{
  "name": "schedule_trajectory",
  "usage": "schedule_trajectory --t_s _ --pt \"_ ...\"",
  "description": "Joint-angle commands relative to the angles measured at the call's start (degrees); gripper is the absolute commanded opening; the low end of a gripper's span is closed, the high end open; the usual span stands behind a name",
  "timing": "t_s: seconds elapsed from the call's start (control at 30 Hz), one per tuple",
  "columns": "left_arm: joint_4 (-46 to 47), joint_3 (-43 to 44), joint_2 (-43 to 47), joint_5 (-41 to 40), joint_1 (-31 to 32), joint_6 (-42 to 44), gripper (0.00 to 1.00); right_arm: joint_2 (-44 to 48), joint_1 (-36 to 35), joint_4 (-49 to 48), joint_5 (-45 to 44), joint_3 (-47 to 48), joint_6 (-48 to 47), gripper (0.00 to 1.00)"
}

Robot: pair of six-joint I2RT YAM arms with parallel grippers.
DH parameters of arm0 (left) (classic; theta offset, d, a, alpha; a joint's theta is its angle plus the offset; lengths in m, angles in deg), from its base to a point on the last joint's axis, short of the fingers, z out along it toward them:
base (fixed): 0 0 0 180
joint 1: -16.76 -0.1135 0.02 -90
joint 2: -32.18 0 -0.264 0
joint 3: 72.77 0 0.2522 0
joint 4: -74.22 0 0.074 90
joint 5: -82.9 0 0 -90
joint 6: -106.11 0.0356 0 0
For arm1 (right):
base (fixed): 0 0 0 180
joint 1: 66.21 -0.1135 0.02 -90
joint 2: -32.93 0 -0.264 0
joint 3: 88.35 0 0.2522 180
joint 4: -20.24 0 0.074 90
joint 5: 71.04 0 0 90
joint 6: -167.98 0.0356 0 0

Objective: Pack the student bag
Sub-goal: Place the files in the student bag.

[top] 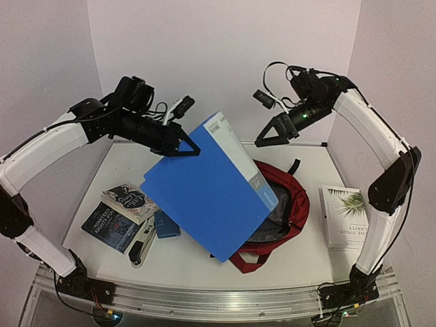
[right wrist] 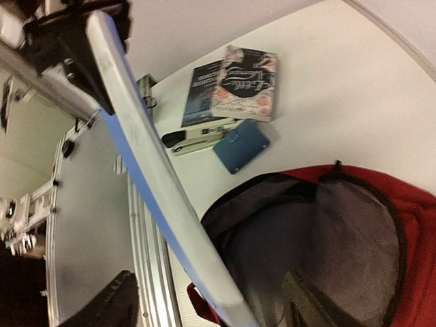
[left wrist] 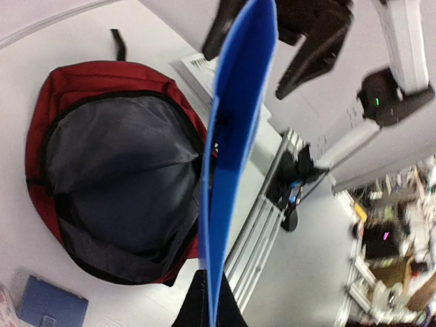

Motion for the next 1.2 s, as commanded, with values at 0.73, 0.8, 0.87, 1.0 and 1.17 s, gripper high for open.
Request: schedule_trajectory --t_s 0.73,0.8,0.87,1.0,1.17 --pt "19.4 -36.1 41.1 -38.3 -5.2 -48.8 0.00 3.4 -16.6 -43.8 -51.8 -45.0 2.4 0.79" --pt "19.7 -37.0 42.3 -39.6 -5.2 -49.6 0.00 2.2 -17.2 -44.3 -52.7 -45.0 2.1 0.78" --pt "19.9 -37.6 43.3 -40.7 -5.2 -50.0 0.00 1.4 -18.1 -44.5 -53.3 -45.3 1.8 0.78" --pt "20.0 -38.1 43.6 -41.2 -5.2 -50.2 0.00 0.9 -21.2 -46.0 -58.6 -47.9 0.9 0.81" --pt "20.0 -38.3 43.5 -41.4 -5.2 -50.3 0.00 -0.6 -22.6 -50.8 -67.3 -51.9 -1.1 0.74"
